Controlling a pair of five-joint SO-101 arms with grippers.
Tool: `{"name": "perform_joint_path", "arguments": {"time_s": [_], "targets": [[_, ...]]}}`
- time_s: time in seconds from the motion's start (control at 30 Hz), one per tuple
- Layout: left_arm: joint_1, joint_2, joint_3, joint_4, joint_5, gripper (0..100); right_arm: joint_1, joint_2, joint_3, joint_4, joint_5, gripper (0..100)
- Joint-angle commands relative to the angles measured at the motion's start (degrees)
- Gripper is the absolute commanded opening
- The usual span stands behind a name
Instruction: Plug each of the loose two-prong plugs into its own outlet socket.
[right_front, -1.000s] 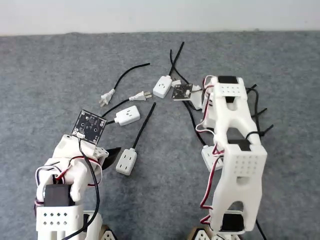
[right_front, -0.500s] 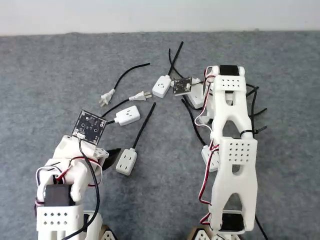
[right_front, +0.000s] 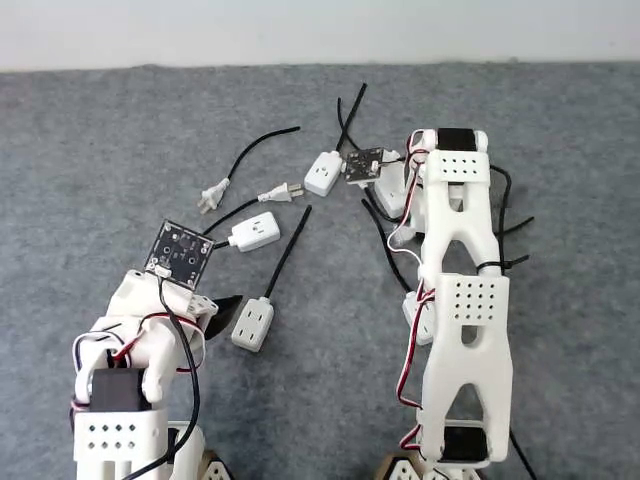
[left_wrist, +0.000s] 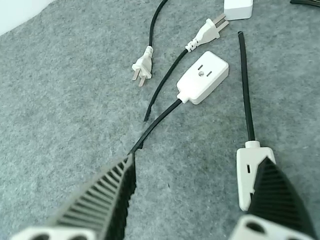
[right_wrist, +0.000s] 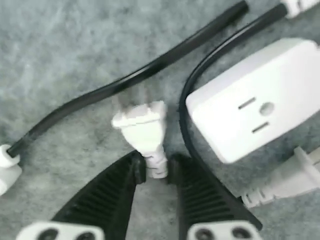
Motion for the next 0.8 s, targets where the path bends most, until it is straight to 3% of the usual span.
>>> {"name": "perform_joint_path", "arguments": {"time_s": [0.0,0.77], "targets": [[0.1,-0.5,-0.8,-2.0,-0.9,37,0.0,1.2,0.1,3.6,-1.1,0.8],[0.2,-0.8,0.0,-2.7,-0.6,37,-0.6,-12.4,-0.5,5.4,-10.5,0.9]]}}
